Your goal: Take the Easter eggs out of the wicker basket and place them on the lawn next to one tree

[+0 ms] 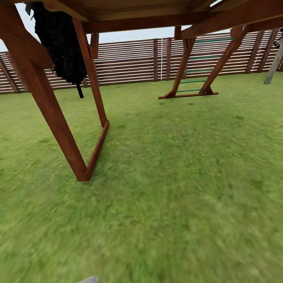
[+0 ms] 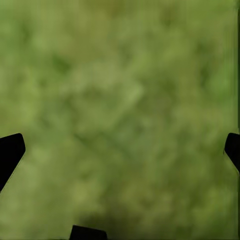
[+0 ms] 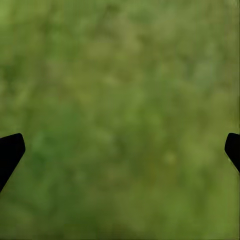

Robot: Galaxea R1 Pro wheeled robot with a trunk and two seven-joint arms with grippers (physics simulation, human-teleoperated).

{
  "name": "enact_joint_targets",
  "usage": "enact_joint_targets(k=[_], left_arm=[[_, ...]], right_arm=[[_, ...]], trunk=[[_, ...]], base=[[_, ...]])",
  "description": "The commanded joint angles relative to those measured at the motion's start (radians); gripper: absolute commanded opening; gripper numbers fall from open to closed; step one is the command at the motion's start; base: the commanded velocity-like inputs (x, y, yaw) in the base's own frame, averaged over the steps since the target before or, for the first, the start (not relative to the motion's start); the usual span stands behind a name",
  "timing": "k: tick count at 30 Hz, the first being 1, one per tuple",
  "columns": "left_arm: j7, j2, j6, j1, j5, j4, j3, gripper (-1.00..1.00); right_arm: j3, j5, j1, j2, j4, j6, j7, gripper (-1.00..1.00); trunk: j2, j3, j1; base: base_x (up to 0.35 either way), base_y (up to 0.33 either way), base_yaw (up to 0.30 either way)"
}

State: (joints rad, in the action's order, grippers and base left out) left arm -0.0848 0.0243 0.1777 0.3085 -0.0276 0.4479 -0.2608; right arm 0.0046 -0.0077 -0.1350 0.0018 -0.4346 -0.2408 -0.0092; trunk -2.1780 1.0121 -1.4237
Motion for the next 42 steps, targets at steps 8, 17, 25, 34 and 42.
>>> enact_joint_targets(k=[8, 17, 25, 34, 42], left_arm=[[0.000, 0.000, 0.000, 0.000, 0.000, 0.000, 0.000, 1.00], [0.000, -0.001, 0.000, 0.000, 0.000, 0.000, 0.000, 1.00], [0.000, -0.001, 0.000, 0.000, 0.000, 0.000, 0.000, 1.00], [0.000, -0.001, 0.000, 0.000, 0.000, 0.000, 0.000, 1.00], [0.000, 0.000, 0.000, 0.000, 0.000, 0.000, 0.000, 1.00]], right_arm=[[0.000, 0.000, 0.000, 0.000, 0.000, 0.000, 0.000, 1.00], [0.000, 0.000, 0.000, 0.000, 0.000, 0.000, 0.000, 1.00], [0.000, 0.000, 0.000, 0.000, 0.000, 0.000, 0.000, 1.00], [0.000, 0.000, 0.000, 0.000, 0.000, 0.000, 0.000, 1.00], [0.000, 0.000, 0.000, 0.000, 0.000, 0.000, 0.000, 1.00]], trunk=[[0.000, 0.000, 0.000], [0.000, 0.000, 0.000], [0.000, 0.000, 0.000], [0.000, 0.000, 0.000], [0.000, 0.000, 0.000]], base=[[0.339, 0.000, 0.000], [0.339, 0.000, 0.000], [0.339, 0.000, 0.000], [0.339, 0.000, 0.000], [0.339, 0.000, 0.000]])
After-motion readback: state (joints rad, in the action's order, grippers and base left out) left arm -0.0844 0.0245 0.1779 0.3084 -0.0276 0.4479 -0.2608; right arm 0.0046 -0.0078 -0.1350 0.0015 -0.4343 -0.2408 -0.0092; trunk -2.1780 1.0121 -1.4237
